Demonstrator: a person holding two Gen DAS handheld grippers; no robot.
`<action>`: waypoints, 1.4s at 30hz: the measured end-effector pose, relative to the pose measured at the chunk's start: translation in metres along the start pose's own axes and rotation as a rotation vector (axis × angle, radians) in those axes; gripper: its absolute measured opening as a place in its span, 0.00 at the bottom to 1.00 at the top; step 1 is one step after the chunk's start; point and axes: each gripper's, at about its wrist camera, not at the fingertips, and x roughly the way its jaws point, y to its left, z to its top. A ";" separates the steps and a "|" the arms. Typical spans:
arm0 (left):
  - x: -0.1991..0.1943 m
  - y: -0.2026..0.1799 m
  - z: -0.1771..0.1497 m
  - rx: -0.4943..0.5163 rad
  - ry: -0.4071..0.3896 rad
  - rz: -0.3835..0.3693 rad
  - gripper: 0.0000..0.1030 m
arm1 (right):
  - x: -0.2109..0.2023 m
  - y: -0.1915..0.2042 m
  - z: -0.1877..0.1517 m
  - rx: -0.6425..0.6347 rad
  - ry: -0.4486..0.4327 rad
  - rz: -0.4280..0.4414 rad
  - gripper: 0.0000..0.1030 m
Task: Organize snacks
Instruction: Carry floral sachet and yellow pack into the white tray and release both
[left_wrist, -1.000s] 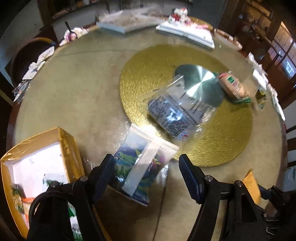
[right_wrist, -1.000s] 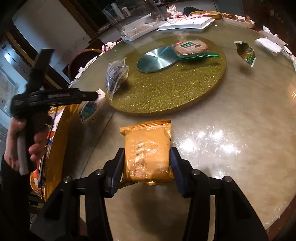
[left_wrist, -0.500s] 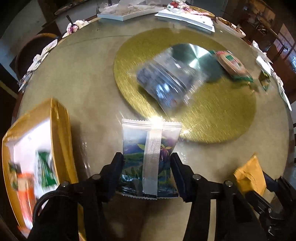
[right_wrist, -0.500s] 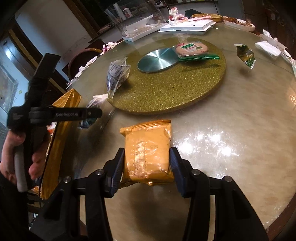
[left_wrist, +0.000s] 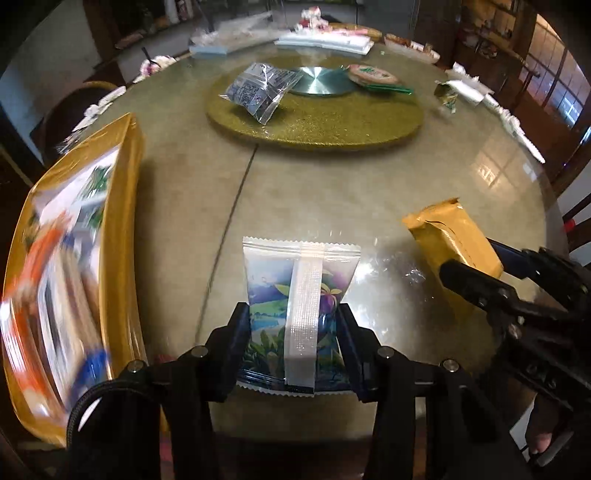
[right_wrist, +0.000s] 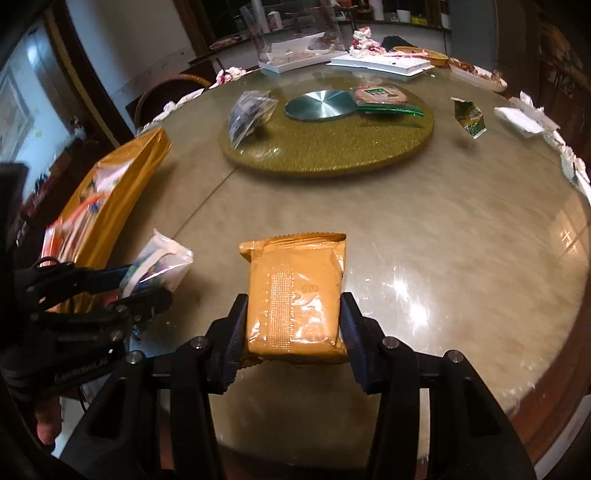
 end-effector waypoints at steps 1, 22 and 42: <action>-0.002 0.001 -0.005 -0.004 -0.013 0.003 0.45 | -0.001 0.002 -0.002 -0.011 0.004 -0.007 0.48; -0.020 0.016 -0.017 -0.105 -0.149 -0.110 0.37 | -0.006 0.007 -0.005 0.082 -0.032 0.066 0.44; -0.113 0.152 0.007 -0.366 -0.344 -0.129 0.36 | -0.016 0.149 0.092 -0.135 -0.092 0.334 0.44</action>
